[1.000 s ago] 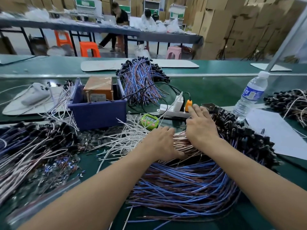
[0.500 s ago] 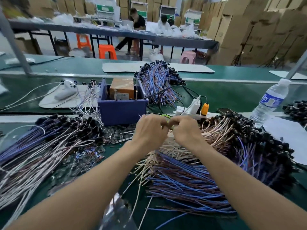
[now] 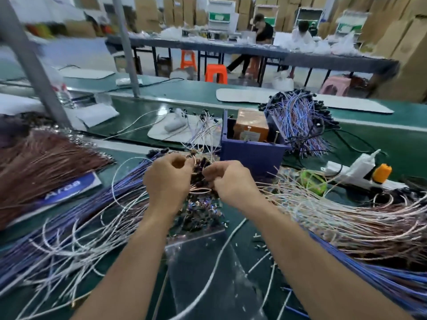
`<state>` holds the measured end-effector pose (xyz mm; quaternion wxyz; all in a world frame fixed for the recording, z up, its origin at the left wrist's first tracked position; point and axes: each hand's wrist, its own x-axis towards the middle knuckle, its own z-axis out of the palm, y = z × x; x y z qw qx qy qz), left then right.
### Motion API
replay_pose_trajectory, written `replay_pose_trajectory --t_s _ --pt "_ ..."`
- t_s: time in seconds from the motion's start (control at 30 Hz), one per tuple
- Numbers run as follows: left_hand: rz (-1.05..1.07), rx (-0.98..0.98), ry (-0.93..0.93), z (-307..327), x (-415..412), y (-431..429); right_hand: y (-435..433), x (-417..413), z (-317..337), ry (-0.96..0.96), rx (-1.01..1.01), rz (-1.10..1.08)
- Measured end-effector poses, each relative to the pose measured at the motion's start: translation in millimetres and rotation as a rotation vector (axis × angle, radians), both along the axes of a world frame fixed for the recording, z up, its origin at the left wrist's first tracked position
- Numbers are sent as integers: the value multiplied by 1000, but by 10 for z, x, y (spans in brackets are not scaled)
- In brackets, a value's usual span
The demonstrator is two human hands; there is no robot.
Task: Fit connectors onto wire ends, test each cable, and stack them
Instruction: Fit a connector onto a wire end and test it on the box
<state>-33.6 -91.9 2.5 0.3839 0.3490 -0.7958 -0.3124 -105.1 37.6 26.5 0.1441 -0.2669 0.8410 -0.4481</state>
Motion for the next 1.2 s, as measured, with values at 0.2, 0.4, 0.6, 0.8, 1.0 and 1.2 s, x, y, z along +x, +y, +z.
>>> replay_pose_trajectory --t_s 0.2,0.4,0.6,0.8,1.0,1.2 --pt "47 -30 -85 -322 118 -110 -338 28 -15 236 444 148" --pt "22 46 -127 -330 40 -157 -411 -10 -75 362 461 183" --pt "-63 -185 -31 -249 63 -75 -265 -73 11 296 241 94" --pt "-500 66 104 -139 82 121 271 -127 187 87 -364 -168" --pt "-622 -11 161 -218 24 399 523 -8 12 -625 -926 -318" --pt "-633 -64 74 -302 -22 425 697 -99 8 -801 -1233 -422"
